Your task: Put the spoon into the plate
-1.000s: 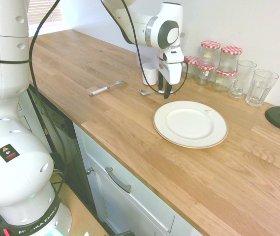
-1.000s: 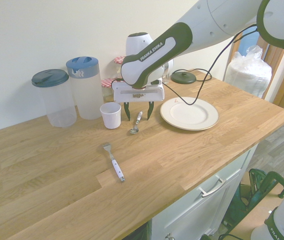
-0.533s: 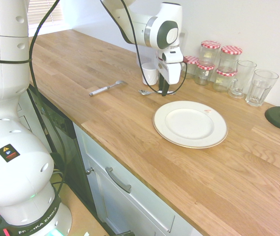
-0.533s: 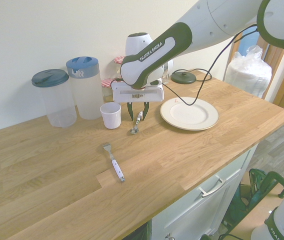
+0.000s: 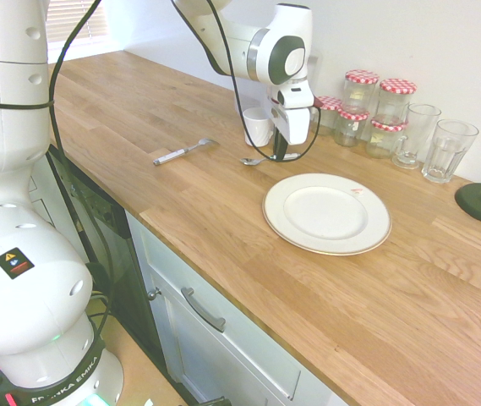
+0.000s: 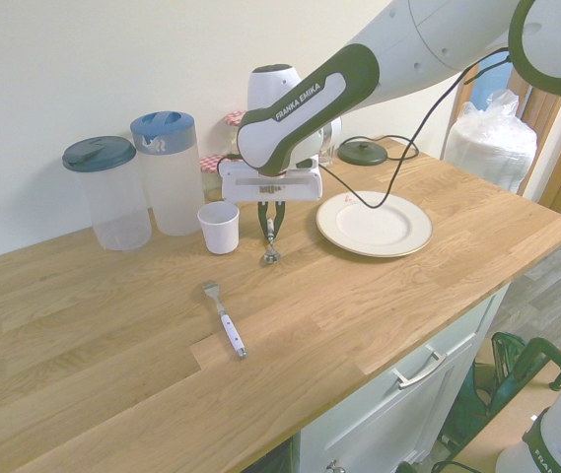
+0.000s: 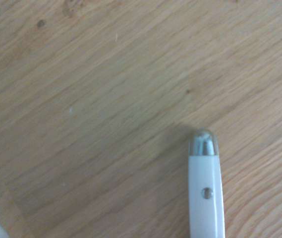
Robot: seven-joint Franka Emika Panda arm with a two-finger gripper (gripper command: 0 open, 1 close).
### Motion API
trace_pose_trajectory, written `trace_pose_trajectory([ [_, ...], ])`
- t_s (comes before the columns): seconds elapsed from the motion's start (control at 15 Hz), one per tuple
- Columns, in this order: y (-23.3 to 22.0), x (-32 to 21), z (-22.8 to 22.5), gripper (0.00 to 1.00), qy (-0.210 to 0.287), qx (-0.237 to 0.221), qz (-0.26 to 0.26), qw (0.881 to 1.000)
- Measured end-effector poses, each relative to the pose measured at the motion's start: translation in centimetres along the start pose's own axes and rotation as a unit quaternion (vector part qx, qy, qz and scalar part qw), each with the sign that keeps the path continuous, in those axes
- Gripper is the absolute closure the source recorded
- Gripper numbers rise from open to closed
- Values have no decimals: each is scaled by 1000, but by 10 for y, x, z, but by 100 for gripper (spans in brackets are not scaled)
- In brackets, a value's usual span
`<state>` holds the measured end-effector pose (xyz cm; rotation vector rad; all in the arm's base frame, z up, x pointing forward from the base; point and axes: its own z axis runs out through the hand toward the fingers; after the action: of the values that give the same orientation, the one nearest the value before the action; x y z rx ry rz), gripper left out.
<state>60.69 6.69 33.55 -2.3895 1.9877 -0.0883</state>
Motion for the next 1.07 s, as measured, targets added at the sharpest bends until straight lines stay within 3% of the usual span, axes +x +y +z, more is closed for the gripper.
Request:
trace_pose_trajectory([
  [0.27, -1, 5, -6, 100, 2, 5, -2, 1000],
  [0.73, 12, 61, -104, 100, 9, 27, -52, 998],
  [1.07, 18, 73, -111, 100, 11, 29, -57, 998],
])
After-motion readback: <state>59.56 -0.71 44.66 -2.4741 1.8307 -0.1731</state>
